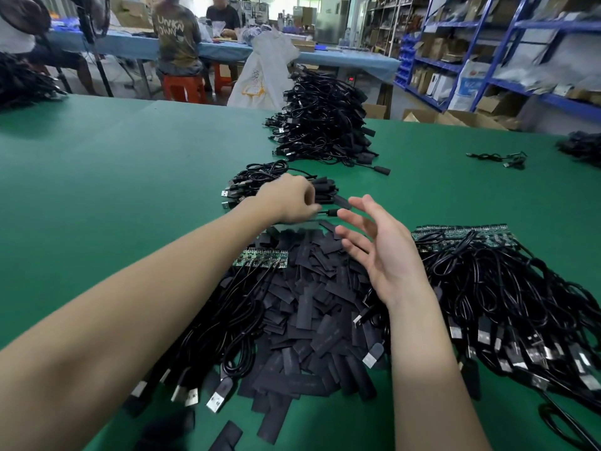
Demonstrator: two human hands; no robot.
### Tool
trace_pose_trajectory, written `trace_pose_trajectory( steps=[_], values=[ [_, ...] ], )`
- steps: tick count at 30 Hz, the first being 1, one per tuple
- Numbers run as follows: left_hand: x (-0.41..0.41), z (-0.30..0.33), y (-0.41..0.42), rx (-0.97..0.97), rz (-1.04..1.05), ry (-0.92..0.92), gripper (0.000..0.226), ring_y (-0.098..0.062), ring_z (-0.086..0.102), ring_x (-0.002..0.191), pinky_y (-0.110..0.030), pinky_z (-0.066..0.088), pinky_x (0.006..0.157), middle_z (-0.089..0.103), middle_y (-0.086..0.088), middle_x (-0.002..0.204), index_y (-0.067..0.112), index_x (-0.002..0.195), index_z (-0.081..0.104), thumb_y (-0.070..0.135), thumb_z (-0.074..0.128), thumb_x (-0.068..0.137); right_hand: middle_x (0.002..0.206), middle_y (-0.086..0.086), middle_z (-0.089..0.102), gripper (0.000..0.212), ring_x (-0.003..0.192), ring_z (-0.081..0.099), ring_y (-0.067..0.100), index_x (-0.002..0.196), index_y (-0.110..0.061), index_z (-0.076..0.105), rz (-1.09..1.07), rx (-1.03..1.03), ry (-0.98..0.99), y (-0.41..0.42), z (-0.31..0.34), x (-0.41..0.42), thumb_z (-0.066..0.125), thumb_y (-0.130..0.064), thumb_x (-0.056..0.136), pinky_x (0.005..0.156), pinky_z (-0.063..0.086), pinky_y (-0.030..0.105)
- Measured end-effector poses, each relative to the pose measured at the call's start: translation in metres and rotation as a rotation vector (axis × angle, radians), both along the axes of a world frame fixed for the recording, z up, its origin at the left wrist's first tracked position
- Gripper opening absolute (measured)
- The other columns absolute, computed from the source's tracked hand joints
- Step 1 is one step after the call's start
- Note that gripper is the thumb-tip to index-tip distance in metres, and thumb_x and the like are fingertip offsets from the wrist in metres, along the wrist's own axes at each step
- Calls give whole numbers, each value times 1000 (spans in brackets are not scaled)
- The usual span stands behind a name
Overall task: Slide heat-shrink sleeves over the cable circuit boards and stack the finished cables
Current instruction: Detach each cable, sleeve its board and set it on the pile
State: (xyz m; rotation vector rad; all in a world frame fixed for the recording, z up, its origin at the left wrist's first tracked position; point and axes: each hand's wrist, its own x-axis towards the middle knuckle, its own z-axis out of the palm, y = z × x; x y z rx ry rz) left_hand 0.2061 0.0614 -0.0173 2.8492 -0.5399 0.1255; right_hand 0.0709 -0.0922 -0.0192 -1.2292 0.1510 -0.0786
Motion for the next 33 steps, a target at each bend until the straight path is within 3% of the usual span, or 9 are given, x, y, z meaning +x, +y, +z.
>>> trace_pose_trajectory(
  steps=[3, 8, 14, 17, 22, 24, 27, 30, 33],
  values=[
    [-2, -9, 3, 63, -2, 68, 21, -27, 64, 98, -40, 54, 85, 70, -3, 105, 24, 99, 67, 42, 55, 99, 99, 1, 79, 27, 79, 74, 13, 112, -18, 72, 2, -14, 5, 1, 0, -1, 57, -38, 103, 64, 57, 22],
    [-4, -10, 8, -52, -11, 77, 28, -27, 61, 104, -34, 49, 88, 69, -10, 114, 12, 117, 66, 31, 52, 103, 96, 0, 79, 22, 77, 73, 12, 108, -19, 73, 22, -63, 3, 4, 1, -2, 58, -35, 102, 63, 56, 21],
    [-41, -8, 30, -284, -31, -8, 20, -13, 56, 72, -25, 38, 65, 61, 8, 75, 21, 87, 67, 33, 57, 99, 87, -5, 79, 14, 63, 66, 5, 102, -22, 73, 129, -402, 9, 19, -3, 3, 60, -28, 99, 51, 47, 15],
    [-67, -16, 50, -294, 7, -3, 30, -4, 52, 63, -24, 36, 56, 59, 9, 66, 27, 71, 58, 37, 56, 99, 83, -11, 78, 12, 57, 60, 1, 95, -26, 73, 177, -632, 6, 29, -7, 6, 65, -34, 95, 57, 45, 18],
    [-84, -27, 56, -241, 59, -32, 32, -20, 54, 70, -32, 39, 64, 61, 1, 71, 13, 82, 64, 36, 53, 101, 84, -15, 72, 12, 78, 64, -2, 91, -34, 75, 166, -970, 21, 42, -12, 8, 71, -44, 87, 61, 43, 18],
    [-84, -26, 55, -220, 67, -29, 35, -26, 57, 74, -34, 45, 66, 64, -4, 74, 15, 79, 63, 39, 50, 101, 81, -17, 71, 10, 79, 64, -3, 91, -34, 74, 165, -978, 24, 46, -13, 7, 74, -42, 85, 59, 42, 15],
    [-83, -26, 55, -308, 67, -13, 44, -21, 54, 61, -31, 36, 55, 56, -1, 59, 17, 66, 55, 40, 47, 103, 79, -14, 75, 17, 78, 69, -2, 92, -34, 74, 142, -862, 21, 46, -9, 6, 83, -36, 79, 61, 44, 14],
    [-82, -22, 53, -449, 105, -59, 54, -17, 50, 55, -19, 32, 50, 52, -2, 53, 10, 63, 56, 45, 45, 104, 72, -16, 75, 23, 61, 65, -8, 92, -31, 75, 121, -643, 32, 45, -4, 3, 89, -34, 74, 51, 42, 8],
    [-83, -18, 48, -557, 119, -142, 62, -15, 35, 45, -19, 32, 47, 36, 3, 43, 7, 55, 48, 45, 48, 103, 67, -19, 71, 20, 51, 56, -8, 88, -29, 79, 183, -579, 61, 46, 0, 1, 88, -40, 74, 45, 39, 8]
  ],
)
